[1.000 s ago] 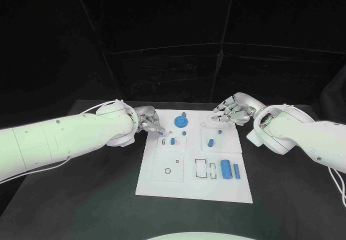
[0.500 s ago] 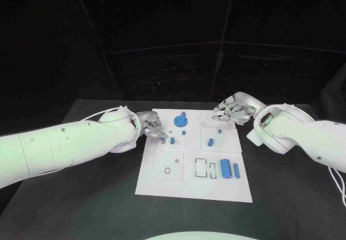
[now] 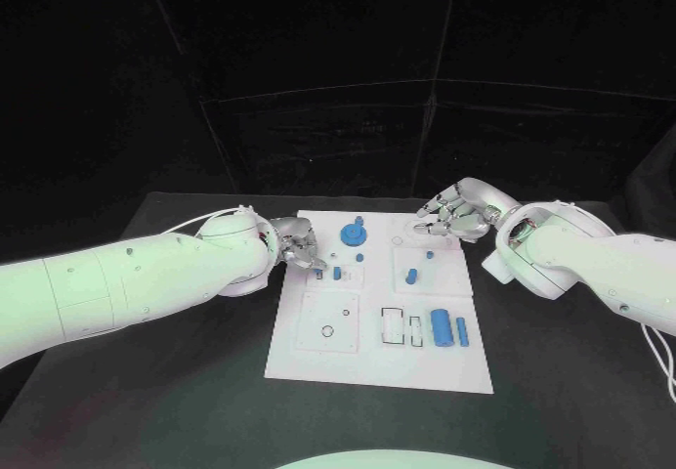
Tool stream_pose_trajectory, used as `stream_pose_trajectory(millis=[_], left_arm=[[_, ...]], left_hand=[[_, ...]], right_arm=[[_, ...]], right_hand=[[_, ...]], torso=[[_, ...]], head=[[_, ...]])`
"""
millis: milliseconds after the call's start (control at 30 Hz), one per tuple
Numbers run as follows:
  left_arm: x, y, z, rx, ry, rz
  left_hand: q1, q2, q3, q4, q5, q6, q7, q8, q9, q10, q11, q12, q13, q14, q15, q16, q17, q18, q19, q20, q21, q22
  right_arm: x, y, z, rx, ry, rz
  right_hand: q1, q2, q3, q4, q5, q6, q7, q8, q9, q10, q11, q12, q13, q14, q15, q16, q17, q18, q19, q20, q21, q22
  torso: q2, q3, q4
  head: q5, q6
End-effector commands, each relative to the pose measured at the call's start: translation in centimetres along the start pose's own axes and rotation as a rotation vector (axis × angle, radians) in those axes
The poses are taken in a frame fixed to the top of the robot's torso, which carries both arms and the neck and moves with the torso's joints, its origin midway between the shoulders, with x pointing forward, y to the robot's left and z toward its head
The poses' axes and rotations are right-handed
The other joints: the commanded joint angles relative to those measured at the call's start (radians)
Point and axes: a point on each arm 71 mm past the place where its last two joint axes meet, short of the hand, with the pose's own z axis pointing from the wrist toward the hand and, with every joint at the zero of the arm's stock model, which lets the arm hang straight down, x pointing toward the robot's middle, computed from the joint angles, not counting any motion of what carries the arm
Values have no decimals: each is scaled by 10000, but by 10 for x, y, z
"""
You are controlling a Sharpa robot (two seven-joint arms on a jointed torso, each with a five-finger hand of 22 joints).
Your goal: Assemble the parts on the task board
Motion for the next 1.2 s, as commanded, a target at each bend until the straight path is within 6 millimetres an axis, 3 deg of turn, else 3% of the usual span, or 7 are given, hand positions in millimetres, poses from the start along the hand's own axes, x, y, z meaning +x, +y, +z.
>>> stream_pose_trajectory(millis=[33,1200], left_arm=[[1,0,1,-72,238,191],[8,-1,0,-236,878,349]], left_hand=[[44,8,883,-811,35,1,-60,52,22,60,30,-12,-5,1036,-69,32,2635,-81,112,-67,-4,475],[-70,-2,995,-756,34,13,-59,73,53,49,33,-50,-41,1036,-66,32,2635,-75,98,-65,-31,451]], right_arm=[[0,2,0,-118,30,19],[0,2,0,-127,54,19]], right_hand=[[-84,51,-16,27,45,-83,-19,53,6,-24,25,27,3,27,-46,-35,9,102,-31,8,-45,-9],[-81,55,-19,30,46,-85,-19,55,5,-29,24,27,-1,28,-46,-42,5,103,-33,8,-51,-15]], torso=[[-5,1,2],[-7,4,0]], head=[[-14,-11],[-20,-71]])
